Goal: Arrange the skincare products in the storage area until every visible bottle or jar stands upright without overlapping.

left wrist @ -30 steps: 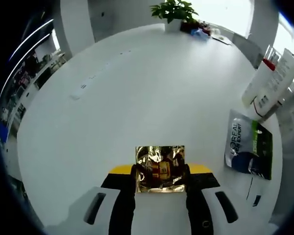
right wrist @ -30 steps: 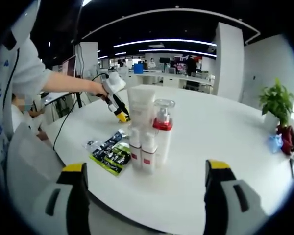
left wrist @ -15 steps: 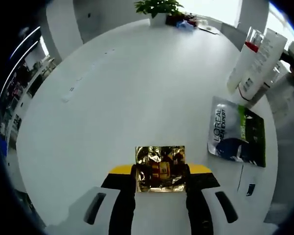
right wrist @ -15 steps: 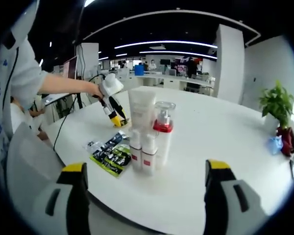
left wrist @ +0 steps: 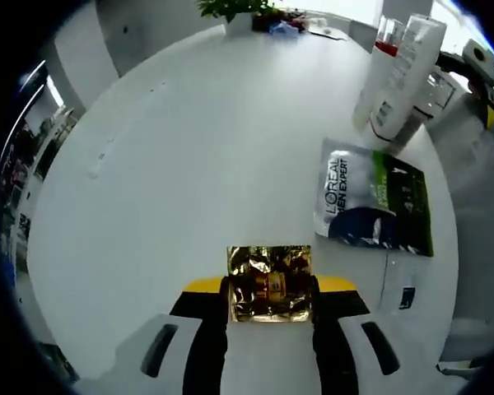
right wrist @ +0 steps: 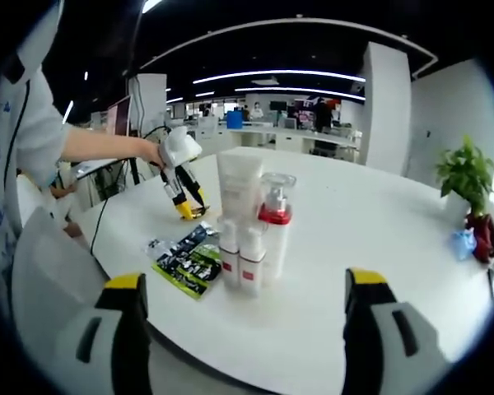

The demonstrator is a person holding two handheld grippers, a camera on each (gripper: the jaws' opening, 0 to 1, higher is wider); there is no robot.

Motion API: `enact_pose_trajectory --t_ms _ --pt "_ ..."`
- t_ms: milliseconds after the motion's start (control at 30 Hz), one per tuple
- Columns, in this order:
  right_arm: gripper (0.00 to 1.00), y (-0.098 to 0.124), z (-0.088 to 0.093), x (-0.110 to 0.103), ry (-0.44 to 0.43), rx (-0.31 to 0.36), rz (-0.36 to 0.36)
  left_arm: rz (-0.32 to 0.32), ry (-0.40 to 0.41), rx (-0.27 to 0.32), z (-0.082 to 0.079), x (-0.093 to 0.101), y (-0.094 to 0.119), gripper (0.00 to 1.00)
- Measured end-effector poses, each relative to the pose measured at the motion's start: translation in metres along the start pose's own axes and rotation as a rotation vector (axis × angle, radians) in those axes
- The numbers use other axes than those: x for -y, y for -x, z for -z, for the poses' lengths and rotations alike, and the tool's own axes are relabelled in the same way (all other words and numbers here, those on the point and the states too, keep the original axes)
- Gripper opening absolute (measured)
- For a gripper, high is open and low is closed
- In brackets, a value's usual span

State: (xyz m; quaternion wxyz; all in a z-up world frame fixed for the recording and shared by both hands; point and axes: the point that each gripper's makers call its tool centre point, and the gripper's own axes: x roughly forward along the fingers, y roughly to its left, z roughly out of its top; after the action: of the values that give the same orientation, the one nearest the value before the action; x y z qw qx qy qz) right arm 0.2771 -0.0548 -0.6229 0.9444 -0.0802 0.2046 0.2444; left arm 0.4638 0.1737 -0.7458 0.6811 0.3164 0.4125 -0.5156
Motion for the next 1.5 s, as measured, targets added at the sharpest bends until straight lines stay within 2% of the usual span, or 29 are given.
enact_pose_trajectory --t_ms 467,600,767,1000,1233,1500 --pt "1.0 0.0 -0.001 -0.001 0.015 0.002 -0.005 0.026 -0.073 -0.044 0.004 0.033 0.004 0.37" --pt "1.0 0.0 -0.001 -0.001 0.013 0.005 -0.006 0.032 -0.08 -0.041 0.002 0.05 0.005 0.37" --pt "1.0 0.0 -0.001 -0.003 0.019 0.006 -0.009 0.05 -0.095 -0.053 0.004 0.062 0.001 0.37" --pt "1.0 0.0 -0.002 -0.004 0.02 0.011 -0.009 0.066 -0.114 -0.05 0.002 0.071 0.003 0.37" --pt "1.0 0.0 -0.002 -0.005 0.022 0.014 -0.013 0.073 -0.149 -0.064 0.006 0.079 0.003 0.37" --pt "1.0 0.0 -0.003 -0.007 0.024 0.017 -0.021 0.078 -0.157 -0.059 0.005 0.078 0.002 0.37"
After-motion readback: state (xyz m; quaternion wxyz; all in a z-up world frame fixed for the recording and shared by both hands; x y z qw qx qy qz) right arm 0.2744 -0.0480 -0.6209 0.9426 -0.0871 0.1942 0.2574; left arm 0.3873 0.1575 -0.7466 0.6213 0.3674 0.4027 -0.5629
